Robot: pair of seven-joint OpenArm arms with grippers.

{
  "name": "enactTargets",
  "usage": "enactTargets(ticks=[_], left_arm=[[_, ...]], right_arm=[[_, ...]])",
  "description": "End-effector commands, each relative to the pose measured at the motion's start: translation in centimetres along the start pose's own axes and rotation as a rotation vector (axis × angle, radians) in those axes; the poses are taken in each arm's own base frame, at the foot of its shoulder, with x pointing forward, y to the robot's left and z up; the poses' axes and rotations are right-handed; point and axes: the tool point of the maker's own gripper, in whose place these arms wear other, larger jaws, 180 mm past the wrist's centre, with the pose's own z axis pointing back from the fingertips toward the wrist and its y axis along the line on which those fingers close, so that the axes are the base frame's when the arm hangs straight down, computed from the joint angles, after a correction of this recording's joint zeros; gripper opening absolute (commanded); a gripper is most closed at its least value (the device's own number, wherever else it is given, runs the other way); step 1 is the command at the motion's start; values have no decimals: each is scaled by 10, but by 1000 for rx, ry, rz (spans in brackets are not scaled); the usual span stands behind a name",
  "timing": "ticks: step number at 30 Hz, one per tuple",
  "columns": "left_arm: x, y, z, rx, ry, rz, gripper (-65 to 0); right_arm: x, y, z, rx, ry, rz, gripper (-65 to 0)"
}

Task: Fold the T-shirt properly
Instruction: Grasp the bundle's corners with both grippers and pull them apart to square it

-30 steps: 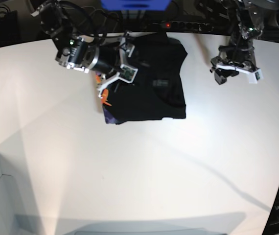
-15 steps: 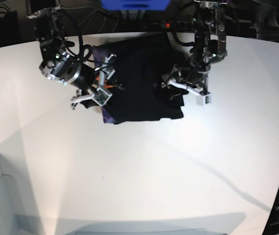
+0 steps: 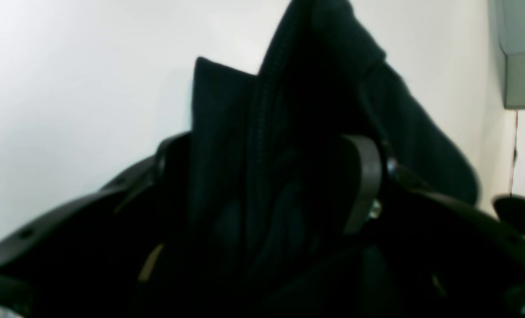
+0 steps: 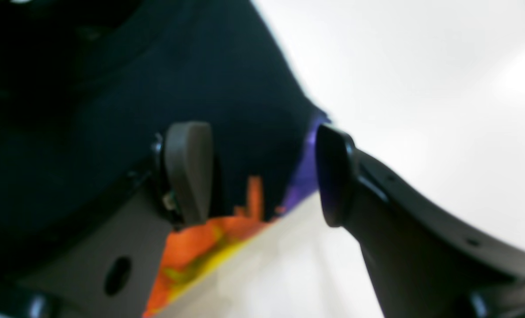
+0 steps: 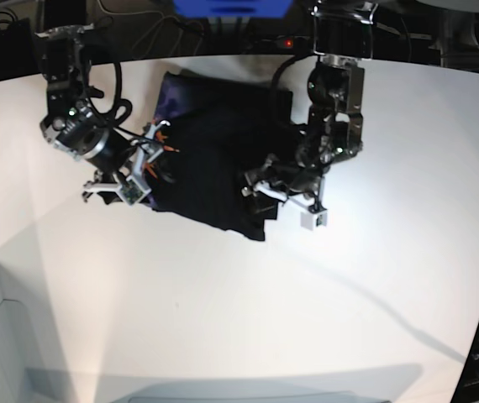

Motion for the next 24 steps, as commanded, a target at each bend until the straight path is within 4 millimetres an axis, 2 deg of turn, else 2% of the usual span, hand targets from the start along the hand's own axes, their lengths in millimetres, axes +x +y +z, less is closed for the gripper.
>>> enactTargets(ticks=[1, 5, 9, 13, 18, 24], left_arm=[[19, -20, 9, -54, -48, -28, -219], [11, -26, 38, -66, -24, -73, -219], [3, -3, 67, -11, -39, -98, -219], [-20, 16, 91, 39, -23, -71, -219], [-50, 34, 94, 81, 44, -22, -218], [-64, 43, 88, 99, 51, 6, -218]], right_arm=[[10, -3, 3, -1, -40, 9, -277], [9, -5, 4, -7, -38, 5, -277], [7, -4, 4, -5, -37, 2, -277], [7, -2, 4, -1, -34, 2, -277], [11, 2, 1, 3, -49, -17, -277], [12, 8, -1, 13, -55, -25, -277]])
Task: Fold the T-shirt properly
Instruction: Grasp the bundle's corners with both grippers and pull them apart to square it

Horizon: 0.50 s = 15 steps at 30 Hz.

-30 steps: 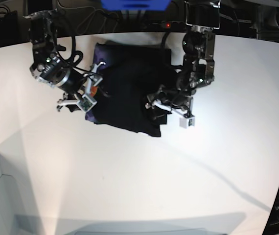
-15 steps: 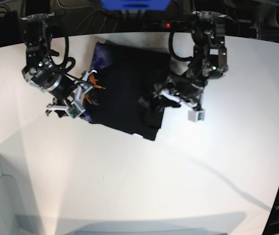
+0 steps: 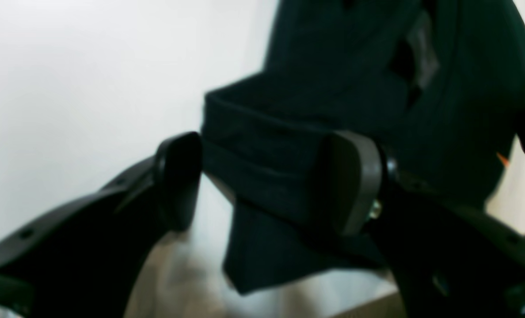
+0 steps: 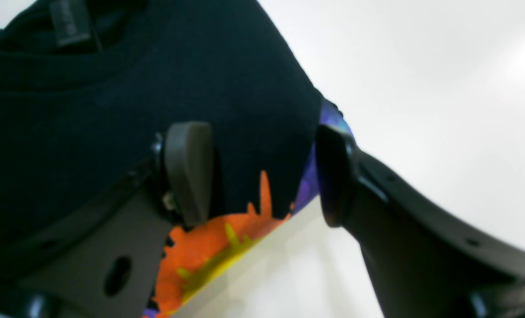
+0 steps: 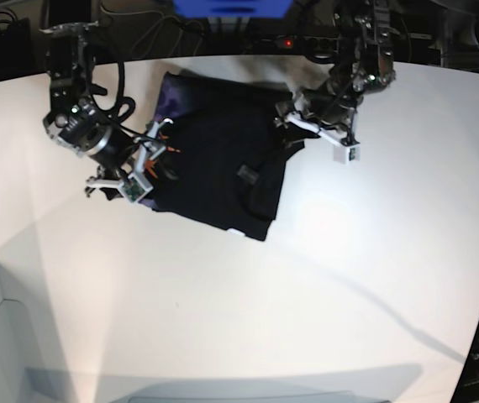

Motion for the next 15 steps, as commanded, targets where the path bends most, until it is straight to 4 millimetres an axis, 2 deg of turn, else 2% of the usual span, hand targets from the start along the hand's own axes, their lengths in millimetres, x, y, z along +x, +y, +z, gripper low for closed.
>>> enactTargets(ticks=[1, 7, 11, 14, 15], left_arm=[[2, -2, 2, -11, -20, 1, -218], [-7, 6, 11, 11, -18, 5, -218], [3, 17, 15, 40, -47, 20, -218], [3, 15, 13, 34, -47, 17, -218], [10, 13, 12, 27, -61, 12, -218]], right_arm=[[14, 1, 1, 7, -55, 7, -277], [9, 4, 2, 12, -43, 2, -277], [9, 4, 2, 13, -42, 1, -277], [8, 3, 3, 10, -42, 0, -277], [8, 3, 3, 10, -42, 0, -277]])
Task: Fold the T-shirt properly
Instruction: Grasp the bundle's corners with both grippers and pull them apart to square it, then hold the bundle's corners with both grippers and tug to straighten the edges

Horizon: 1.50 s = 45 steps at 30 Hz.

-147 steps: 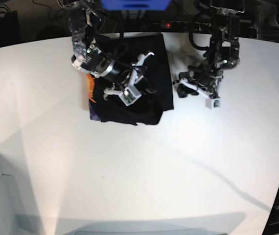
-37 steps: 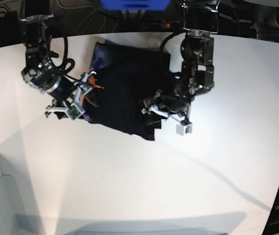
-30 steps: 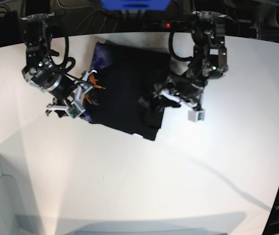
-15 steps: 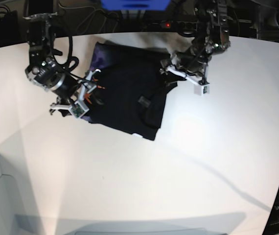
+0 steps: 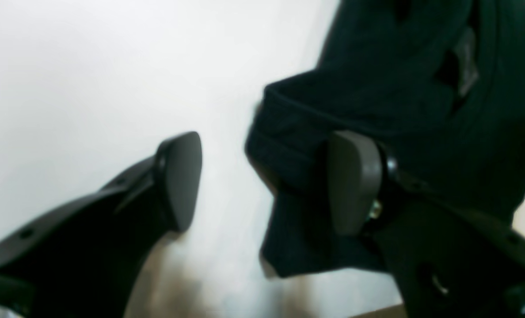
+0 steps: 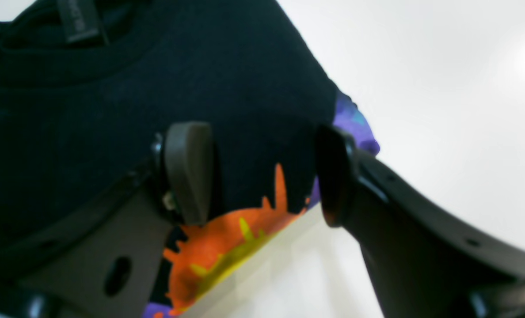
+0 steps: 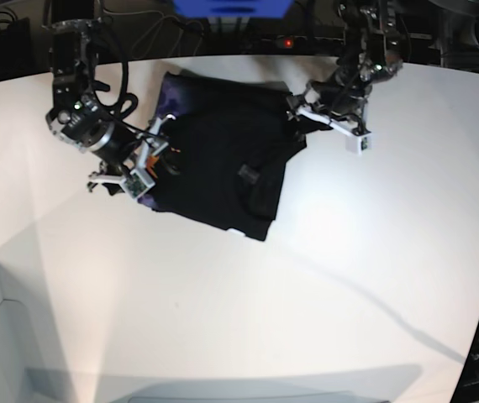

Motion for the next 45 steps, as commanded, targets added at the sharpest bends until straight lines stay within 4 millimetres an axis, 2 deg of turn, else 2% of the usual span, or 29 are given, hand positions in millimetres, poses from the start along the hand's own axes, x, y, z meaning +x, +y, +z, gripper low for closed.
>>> enactTargets(ticks=[1, 7, 12, 14, 17, 19, 26, 30, 33, 36, 45], left_arm=[[14, -9, -1, -28, -39, -8, -218], [5, -3, -16, -20, 4, 21, -218], [-11, -22, -19, -66, 53, -22, -224], [-20, -24, -19, -69, 76, -22, -269], [-26, -24, -18, -70, 84, -11, -405], [-27, -24, -16, -69, 84, -10, -463], [-11, -42, 11, -108, 14, -55, -476], [-11, -44, 13, -111, 9, -58, -478], [-20, -42, 16, -105, 28, -49, -504], [-30, -39, 18, -98, 48, -36, -650], [-63, -27, 36, -64, 120, -17, -650]], right_arm=[[14, -2, 3, 3, -53, 17, -277], [15, -3, 3, 2, -53, 15, -277], [15, -4, 3, 0, -53, 20, -277], [16, -5, 3, -2, -55, 22, -277], [17, -5, 3, -2, -56, 23, -277], [17, -6, 3, -3, -58, 23, -277], [18, -4, 2, 1, -60, 25, -277], [19, -3, 1, 4, -63, 22, -277], [19, -3, 1, 4, -63, 22, -277], [19, -2, 1, 5, -63, 22, -277], [20, -3, 1, 5, -64, 23, -277]])
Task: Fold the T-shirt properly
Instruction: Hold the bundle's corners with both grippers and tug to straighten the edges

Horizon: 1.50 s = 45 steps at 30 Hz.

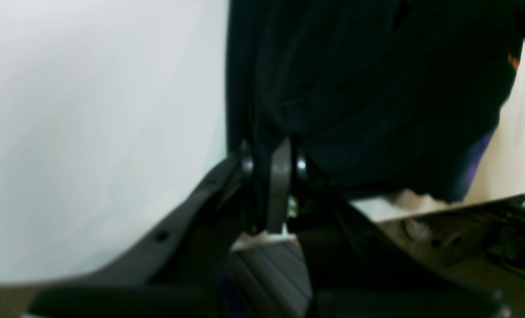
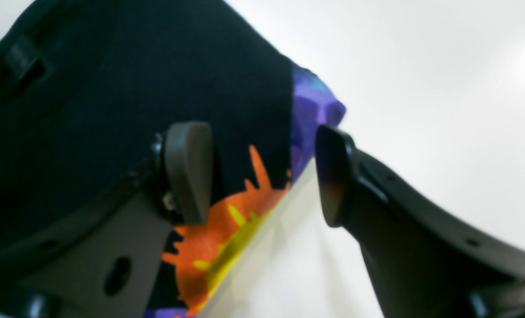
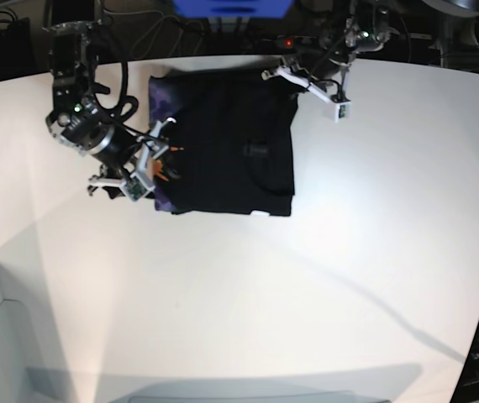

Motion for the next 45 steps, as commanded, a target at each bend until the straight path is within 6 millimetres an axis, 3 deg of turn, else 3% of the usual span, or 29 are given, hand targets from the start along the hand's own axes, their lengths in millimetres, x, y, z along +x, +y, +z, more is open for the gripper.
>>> enactTargets(ticks=[1, 6, 13, 24, 31, 38, 42, 45], left_arm=[[1, -5, 5, -16, -12, 1, -650], [-11, -3, 0, -13, 23, 15, -650], [-34, -27, -7, -80, 95, -47, -650], [-42, -10, -37, -49, 153, -18, -650], [-16, -9, -55, -51, 116, -36, -650], [40, -21, -64, -74, 6, -73, -650], [74, -22, -62, -75, -74, -78, -650], [87, -35, -50, -116, -118, -83, -650]], right_arm=[[15, -1, 2, 7, -54, 16, -277], [17, 2, 1, 10, -60, 8, -277], [16, 4, 1, 13, -62, 2, -277], [21, 7, 0, 15, -78, -6, -277], [24, 17, -4, 43, -82, 2, -277], [26, 19, -4, 47, -85, 5, -277], [25, 18, -4, 46, -85, 5, -277], [26, 17, -4, 42, -87, 3, -277]])
